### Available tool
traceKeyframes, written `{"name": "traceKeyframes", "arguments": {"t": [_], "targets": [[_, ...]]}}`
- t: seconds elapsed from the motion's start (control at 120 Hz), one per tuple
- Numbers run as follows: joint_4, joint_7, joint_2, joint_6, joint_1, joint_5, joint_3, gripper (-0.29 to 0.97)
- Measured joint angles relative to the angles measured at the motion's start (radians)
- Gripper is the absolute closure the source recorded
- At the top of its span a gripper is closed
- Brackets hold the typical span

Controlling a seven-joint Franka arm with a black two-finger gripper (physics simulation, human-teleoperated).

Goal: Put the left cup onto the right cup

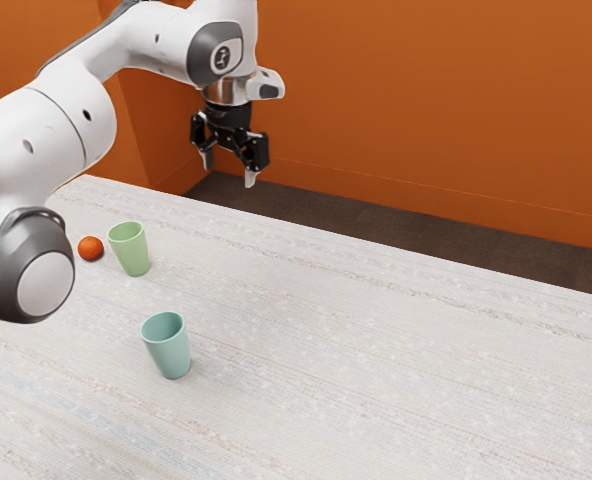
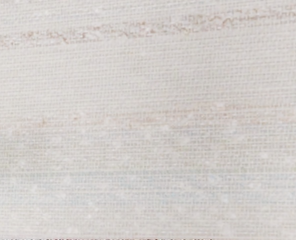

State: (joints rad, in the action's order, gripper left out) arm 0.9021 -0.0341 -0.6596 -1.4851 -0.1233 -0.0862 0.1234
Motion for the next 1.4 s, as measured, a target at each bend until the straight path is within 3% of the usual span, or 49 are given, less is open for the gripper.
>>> {"name": "traceKeyframes", "arguments": {"t": [0.292,0.517,0.875,1.017,1.275,1.4], "targets": [[0.220,0.000,-0.028,-0.116,0.022,0.007,-0.002,0.00],[0.245,-0.022,-0.030,-0.178,0.089,0.025,0.017,0.00],[0.303,-0.152,-0.030,-0.223,0.122,0.188,0.265,0.00],[0.343,-0.205,-0.028,-0.227,0.138,0.291,0.338,0.00],[0.385,-0.271,-0.040,-0.232,0.158,0.367,0.343,0.00],[0.303,-0.294,-0.096,-0.244,0.216,0.367,0.274,0.00]]}}
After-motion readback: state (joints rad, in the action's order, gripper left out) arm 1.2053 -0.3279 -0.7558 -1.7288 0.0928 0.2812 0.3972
